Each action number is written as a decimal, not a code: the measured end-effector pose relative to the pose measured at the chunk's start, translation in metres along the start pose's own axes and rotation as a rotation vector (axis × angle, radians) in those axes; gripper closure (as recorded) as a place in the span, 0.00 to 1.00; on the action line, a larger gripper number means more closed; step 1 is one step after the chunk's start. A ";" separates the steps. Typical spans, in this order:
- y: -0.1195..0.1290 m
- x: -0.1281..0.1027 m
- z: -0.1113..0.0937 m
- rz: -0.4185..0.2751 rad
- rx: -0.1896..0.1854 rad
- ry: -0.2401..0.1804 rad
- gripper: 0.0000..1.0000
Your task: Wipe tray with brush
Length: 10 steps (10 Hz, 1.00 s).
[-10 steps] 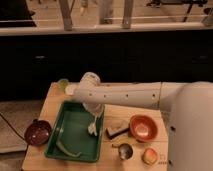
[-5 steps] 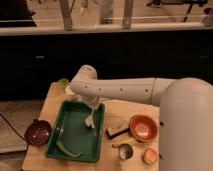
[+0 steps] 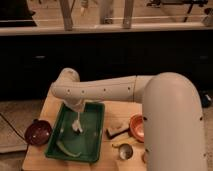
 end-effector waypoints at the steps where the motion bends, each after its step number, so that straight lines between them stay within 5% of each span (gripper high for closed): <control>1: 0.002 -0.017 0.001 -0.044 -0.001 -0.013 1.00; 5: 0.050 -0.026 0.012 -0.037 -0.019 -0.037 1.00; 7: 0.091 0.003 0.017 0.030 -0.029 -0.030 1.00; 10: 0.100 0.041 0.015 0.084 -0.009 -0.020 1.00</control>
